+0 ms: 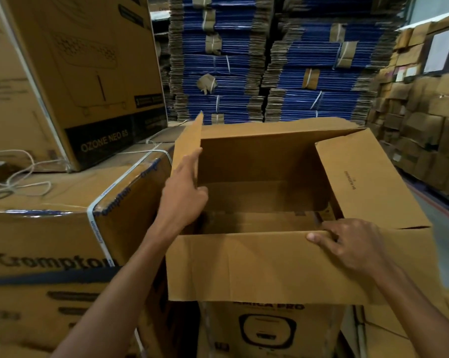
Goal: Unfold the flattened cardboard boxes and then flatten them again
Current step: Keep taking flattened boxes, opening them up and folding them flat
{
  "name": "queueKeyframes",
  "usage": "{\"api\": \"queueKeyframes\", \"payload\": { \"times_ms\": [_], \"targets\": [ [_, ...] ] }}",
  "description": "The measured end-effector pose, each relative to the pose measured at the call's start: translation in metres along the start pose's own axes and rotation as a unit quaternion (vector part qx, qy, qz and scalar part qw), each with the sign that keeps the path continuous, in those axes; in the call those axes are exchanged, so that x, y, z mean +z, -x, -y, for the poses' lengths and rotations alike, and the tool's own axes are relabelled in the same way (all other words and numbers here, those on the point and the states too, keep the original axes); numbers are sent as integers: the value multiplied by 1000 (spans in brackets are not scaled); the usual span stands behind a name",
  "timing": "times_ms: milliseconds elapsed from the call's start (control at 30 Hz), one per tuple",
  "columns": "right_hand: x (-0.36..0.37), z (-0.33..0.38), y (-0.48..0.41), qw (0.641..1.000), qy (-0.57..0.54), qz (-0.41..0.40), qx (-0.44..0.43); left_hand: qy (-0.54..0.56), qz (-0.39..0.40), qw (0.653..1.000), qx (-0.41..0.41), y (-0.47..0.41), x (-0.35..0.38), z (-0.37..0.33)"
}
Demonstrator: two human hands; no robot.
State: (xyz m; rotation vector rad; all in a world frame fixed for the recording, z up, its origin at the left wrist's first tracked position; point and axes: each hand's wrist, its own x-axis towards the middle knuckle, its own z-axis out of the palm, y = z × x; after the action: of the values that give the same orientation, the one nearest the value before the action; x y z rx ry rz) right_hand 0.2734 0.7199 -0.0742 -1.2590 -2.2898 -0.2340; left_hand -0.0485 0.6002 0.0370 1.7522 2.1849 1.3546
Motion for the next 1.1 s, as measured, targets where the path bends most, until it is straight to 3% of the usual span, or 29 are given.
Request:
{"api": "queueKeyframes", "payload": {
  "times_ms": [100,200,300,367,500,633,767,867,933,1100],
  "targets": [
    [-1,2,2,1000,-8,-9,8,157,-74,983,-63,21,-37,14],
    [-4,3,3,1000,-5,11,24,321,-135,923,-164,39,-58,39],
    [-10,7,1,998,-20,38,44,367,-241,875,-205,49,-53,61],
    [-15,11,-1,996,-32,53,57,364,-252,857,-263,52,-36,74],
    [-29,26,-6,988,-20,121,97,255,-143,894,-339,56,10,88],
    [-40,41,-19,972,-40,162,167,163,-68,936,-304,49,25,86],
    [-42,49,-28,968,-72,116,212,136,-20,960,-243,43,32,95],
    [-53,46,-30,981,69,38,175,156,-9,957,-246,39,32,90],
    [-67,32,-32,971,155,10,182,164,-6,954,-253,36,32,84],
    [-94,-43,-30,947,150,-33,283,165,-8,951,-263,31,34,90]
  ]
}}
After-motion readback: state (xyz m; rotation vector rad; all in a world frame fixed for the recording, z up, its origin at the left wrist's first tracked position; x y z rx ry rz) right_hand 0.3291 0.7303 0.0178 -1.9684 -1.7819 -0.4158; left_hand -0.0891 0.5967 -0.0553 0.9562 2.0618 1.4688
